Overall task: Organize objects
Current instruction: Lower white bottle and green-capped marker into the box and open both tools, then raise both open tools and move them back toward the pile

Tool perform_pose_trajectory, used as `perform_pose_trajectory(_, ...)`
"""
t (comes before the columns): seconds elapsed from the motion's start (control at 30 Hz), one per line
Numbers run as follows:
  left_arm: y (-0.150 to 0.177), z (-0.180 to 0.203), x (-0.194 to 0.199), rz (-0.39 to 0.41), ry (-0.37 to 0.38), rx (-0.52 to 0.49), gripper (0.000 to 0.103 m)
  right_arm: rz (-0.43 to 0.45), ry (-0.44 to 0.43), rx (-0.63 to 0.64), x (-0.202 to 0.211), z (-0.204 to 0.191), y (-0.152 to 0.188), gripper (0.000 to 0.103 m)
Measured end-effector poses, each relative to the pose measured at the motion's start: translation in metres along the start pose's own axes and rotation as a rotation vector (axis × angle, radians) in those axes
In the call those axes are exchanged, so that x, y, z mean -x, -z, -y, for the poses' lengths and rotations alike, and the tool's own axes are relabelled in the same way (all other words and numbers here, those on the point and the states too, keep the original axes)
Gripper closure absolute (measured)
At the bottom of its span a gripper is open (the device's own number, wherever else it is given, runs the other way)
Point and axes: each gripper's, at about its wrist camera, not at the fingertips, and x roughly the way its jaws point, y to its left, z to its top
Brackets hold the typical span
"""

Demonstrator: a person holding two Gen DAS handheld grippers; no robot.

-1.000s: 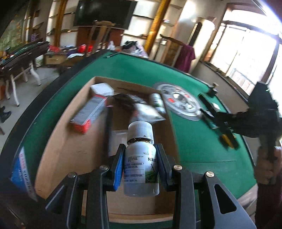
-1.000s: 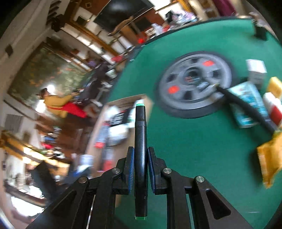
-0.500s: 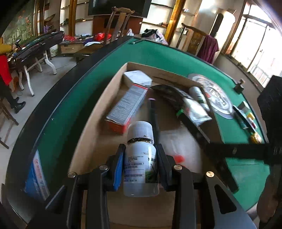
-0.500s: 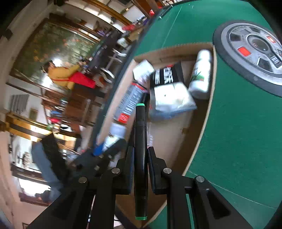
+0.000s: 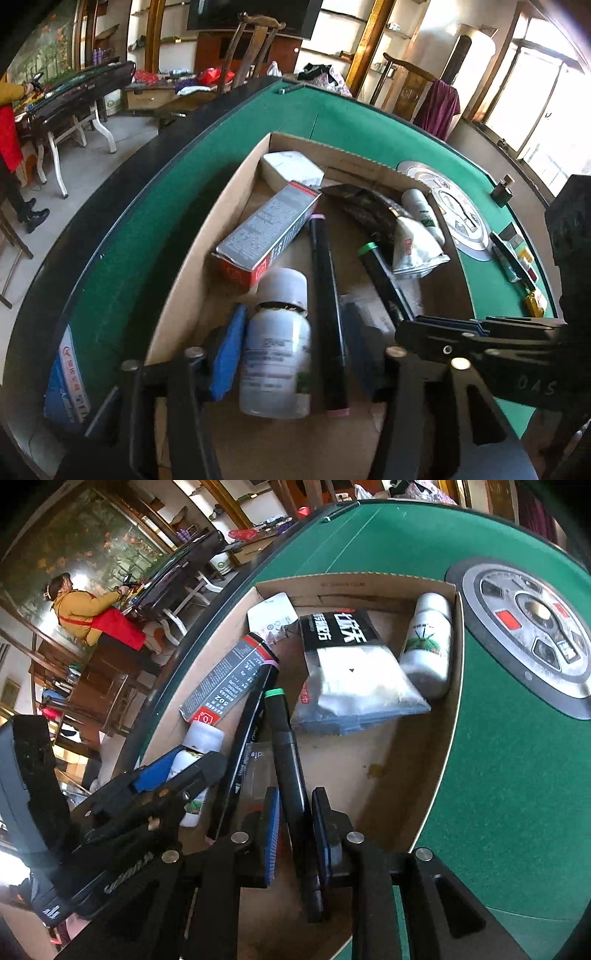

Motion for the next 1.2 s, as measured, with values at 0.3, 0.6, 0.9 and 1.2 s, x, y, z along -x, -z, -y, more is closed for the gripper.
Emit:
perform_pose_trajectory(0.3,-0.002,0.005,0.054,0.152,-0.070,0.012,0.022,0.110,-0.031,0.096,0.040,-0.002,0.019,0.060)
perform_pose_trajectory(0.6,-0.008,0.049,0.106,0.308,-0.174,-0.068,0.016,0.346,0.126,0.149,0.118,0.010,0.044,0.034)
perform_pose_trajectory(0.9,0.012,0.089,0.125,0.336,-0.219,-0.191,0.014,0.433,0.152,0.070,0.163,0.038,0.077,0.030)
perform_pose_trajectory(1.2,0.014,0.093,0.134,0.293,-0.015,-0.098,0.013,0.481,0.199,0.026,0.192,0.055,0.106,0.027)
